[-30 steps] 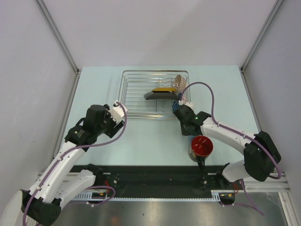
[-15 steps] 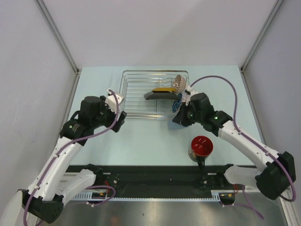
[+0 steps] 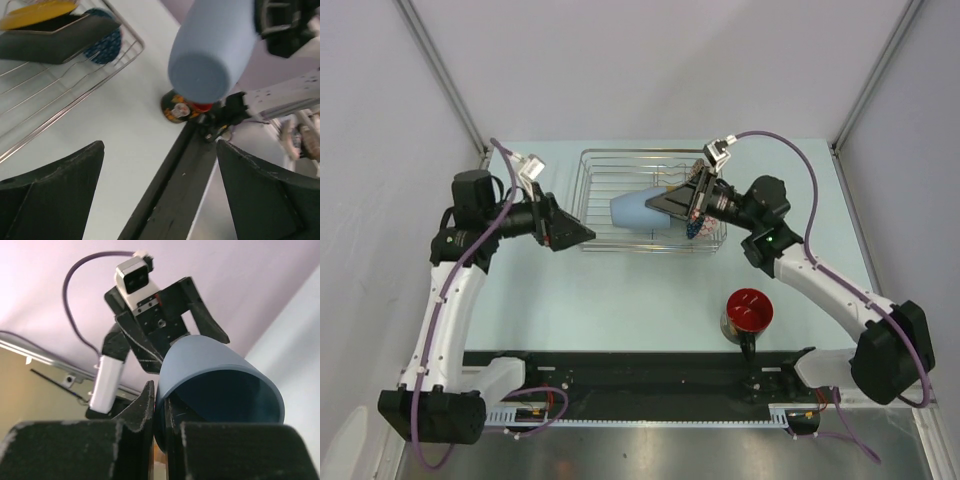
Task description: Load the mixed dishes into the dish rack
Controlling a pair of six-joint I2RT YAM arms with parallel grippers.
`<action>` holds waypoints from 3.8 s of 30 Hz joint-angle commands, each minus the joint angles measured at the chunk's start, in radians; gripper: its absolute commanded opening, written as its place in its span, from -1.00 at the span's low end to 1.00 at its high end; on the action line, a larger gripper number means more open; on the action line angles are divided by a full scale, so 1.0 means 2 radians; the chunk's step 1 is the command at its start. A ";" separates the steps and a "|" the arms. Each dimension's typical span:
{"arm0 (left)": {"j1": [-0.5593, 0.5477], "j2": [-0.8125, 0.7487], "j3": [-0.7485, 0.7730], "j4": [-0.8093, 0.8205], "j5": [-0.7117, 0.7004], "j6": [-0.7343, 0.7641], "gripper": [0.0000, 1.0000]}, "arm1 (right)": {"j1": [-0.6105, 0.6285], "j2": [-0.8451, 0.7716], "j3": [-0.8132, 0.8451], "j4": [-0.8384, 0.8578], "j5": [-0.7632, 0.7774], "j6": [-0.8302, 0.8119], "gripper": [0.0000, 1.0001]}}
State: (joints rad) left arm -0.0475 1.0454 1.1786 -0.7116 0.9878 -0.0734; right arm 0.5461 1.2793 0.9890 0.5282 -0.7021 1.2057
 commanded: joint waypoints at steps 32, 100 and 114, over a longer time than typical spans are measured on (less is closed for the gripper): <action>-0.026 0.003 -0.098 0.421 0.144 -0.353 0.99 | 0.080 0.153 -0.007 0.398 0.049 0.222 -1.00; -0.115 0.612 0.531 -0.177 -0.430 0.255 -1.00 | -0.048 -0.213 -0.016 -0.376 0.127 -0.262 0.07; -0.121 0.625 0.492 -0.127 -0.436 0.237 0.24 | -0.047 -0.248 -0.026 -0.414 0.145 -0.262 0.13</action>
State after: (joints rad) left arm -0.2817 2.3234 2.2066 -1.0306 0.1333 0.4095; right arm 0.4480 0.8036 0.9382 -0.2768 -0.4385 0.6987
